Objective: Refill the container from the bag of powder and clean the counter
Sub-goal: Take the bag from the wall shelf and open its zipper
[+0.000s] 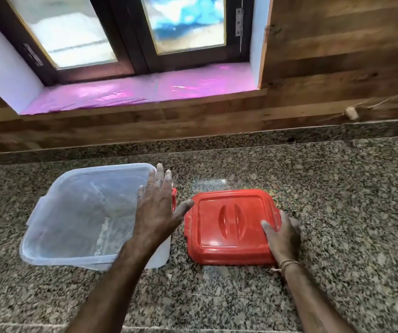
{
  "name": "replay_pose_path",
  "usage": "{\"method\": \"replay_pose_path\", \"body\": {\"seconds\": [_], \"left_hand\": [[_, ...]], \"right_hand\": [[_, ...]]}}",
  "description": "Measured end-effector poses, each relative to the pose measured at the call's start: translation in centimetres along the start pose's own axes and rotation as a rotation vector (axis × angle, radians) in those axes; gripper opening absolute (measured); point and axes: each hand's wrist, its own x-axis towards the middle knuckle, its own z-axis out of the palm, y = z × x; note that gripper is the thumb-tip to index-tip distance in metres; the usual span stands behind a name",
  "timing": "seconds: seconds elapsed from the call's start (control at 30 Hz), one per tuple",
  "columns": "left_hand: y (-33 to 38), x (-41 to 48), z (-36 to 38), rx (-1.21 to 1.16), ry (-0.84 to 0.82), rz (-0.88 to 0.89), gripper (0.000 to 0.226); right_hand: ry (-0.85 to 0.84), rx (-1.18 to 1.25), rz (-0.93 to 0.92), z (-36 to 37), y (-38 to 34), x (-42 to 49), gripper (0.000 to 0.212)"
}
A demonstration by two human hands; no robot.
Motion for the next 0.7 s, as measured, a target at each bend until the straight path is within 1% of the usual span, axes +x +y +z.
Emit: {"method": "replay_pose_path", "body": {"seconds": [0.1,0.2,0.37,0.43,0.5,0.57,0.63,0.7], "left_hand": [[-0.1,0.0,-0.1,-0.018,-0.008,-0.001,0.100],[-0.1,0.0,-0.2,-0.033,-0.015,-0.001,0.099],[0.1,0.0,-0.5,-0.089,-0.044,0.003,0.098],[-0.1,-0.2,-1.0,-0.136,-0.050,0.005,0.098],[-0.8,-0.4,-1.6,-0.174,-0.030,0.023,0.099],[-2.3,-1.0,-2.6,-0.183,0.022,0.045,0.103],[-4.5,-1.8,-3.8,-0.169,0.068,0.029,0.107],[-8.1,-2.8,-5.4,-0.148,0.129,-0.010,0.099]], "right_hand": [[0.027,-0.163,-0.046,0.3,0.3,-0.3,0.065],[0.057,-0.223,-0.057,0.5,0.9,-0.2,0.063],[0.111,-0.241,-0.037,0.5,0.7,-0.6,0.063],[0.141,-0.179,-0.041,0.5,-1.1,-1.8,0.063],[0.173,-0.085,-0.134,0.6,-3.7,-3.0,0.060],[0.206,0.022,-0.306,1.1,-7.3,-4.7,0.053],[0.231,0.135,-0.465,1.7,-11.7,-6.5,0.045],[0.219,0.248,-0.593,3.0,-17.2,-9.2,0.040]]}}
